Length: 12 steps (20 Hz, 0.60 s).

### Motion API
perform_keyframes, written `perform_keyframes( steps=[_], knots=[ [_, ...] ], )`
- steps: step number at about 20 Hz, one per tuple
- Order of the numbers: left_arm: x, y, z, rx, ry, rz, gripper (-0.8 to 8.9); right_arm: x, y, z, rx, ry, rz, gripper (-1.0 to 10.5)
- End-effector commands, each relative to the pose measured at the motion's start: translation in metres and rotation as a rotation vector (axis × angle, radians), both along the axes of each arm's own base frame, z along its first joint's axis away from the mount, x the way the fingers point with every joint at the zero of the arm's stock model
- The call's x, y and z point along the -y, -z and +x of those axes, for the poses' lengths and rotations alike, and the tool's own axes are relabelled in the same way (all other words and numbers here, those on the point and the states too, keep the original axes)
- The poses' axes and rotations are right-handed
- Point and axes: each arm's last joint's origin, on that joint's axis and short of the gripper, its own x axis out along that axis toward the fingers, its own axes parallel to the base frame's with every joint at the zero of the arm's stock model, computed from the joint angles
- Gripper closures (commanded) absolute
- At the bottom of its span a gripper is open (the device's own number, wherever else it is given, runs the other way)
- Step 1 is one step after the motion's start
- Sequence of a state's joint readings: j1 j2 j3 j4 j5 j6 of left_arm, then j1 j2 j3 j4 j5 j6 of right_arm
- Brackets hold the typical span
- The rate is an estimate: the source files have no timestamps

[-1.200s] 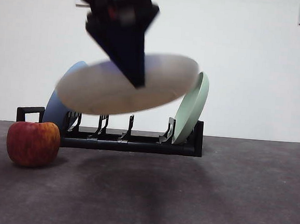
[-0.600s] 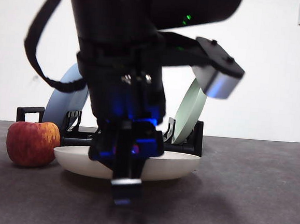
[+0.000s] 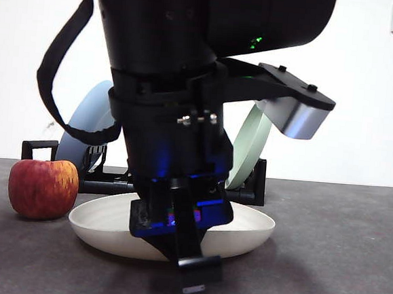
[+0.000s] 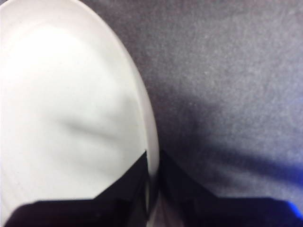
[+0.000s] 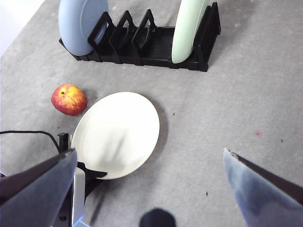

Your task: Take the yellow plate from the plate rack,put the plate on the table,take the apple from the table,put the apple in the plate

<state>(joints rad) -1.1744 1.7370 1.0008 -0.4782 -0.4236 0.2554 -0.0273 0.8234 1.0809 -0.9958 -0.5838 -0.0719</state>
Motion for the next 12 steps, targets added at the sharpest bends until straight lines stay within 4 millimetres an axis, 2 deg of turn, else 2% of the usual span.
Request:
perform_keyframes(
  steps=[1,6,8,12],
  knots=[
    [0.000,0.003,-0.002,-0.073,-0.020,-0.011,6.84,0.000,-0.002,0.000,0.013,-0.008,-0.002,3.8],
    [0.009,-0.021,0.002,-0.086,-0.039,-0.004,6.52,0.000,-0.001,-0.001,0.008,-0.009,-0.001,3.8],
    [0.013,-0.042,0.005,-0.087,-0.066,-0.025,6.52,0.000,-0.002,0.000,0.009,-0.009,-0.001,3.8],
    [0.004,-0.110,0.007,-0.035,-0.114,-0.203,6.52,0.000,-0.002,0.000,0.011,-0.009,-0.001,3.8]
  ],
)
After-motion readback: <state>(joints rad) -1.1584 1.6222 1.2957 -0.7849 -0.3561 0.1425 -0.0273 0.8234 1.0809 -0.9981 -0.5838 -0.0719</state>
